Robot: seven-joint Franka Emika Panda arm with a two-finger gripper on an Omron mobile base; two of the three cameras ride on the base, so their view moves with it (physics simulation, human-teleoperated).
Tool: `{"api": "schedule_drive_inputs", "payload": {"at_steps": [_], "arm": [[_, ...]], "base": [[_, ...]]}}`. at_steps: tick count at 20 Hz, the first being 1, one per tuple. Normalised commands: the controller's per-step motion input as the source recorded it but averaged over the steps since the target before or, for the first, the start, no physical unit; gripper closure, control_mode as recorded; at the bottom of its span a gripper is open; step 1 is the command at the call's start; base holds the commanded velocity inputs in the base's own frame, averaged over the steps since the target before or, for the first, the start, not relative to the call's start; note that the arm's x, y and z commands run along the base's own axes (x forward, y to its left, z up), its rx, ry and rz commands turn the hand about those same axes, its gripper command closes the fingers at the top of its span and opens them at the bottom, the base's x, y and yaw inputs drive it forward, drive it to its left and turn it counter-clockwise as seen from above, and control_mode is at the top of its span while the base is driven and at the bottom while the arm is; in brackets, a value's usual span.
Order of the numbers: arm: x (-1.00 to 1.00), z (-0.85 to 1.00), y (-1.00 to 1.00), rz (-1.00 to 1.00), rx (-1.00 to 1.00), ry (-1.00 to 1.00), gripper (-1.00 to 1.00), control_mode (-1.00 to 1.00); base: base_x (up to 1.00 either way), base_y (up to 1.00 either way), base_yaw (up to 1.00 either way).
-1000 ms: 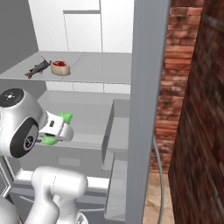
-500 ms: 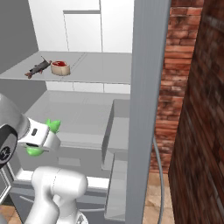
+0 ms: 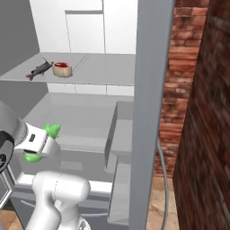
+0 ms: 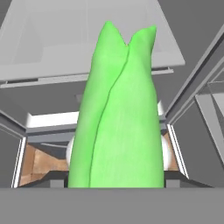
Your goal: Gather the sweet potato and corn from the fridge and place them on a tray on the dining counter. Then gather the fish and steak from the fridge and place them on the other tray.
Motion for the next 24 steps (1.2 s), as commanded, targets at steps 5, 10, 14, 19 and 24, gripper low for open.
{"api": "schedule_drive_inputs", "payload": {"at_steps": [5,10,14,19,24], "arm": [[0.00,0.00,0.00,0.00,0.00,0.00,1.00,1.00],[0.00,0.00,0.00,0.00,0.00,0.00,1.00,1.00],[0.00,0.00,0.00,0.00,0.00,0.00,1.00,1.00],[0.00,0.00,0.00,0.00,0.00,0.00,1.00,1.00],[0.00,0.00,0.00,0.00,0.00,0.00,1.00,1.00]], "base": [[-0.92,0.04,-0.02],[-1.00,0.20,-0.01],[-1.00,0.50,0.00],[-0.96,0.76,0.09],[-0.74,0.85,0.25]]}}
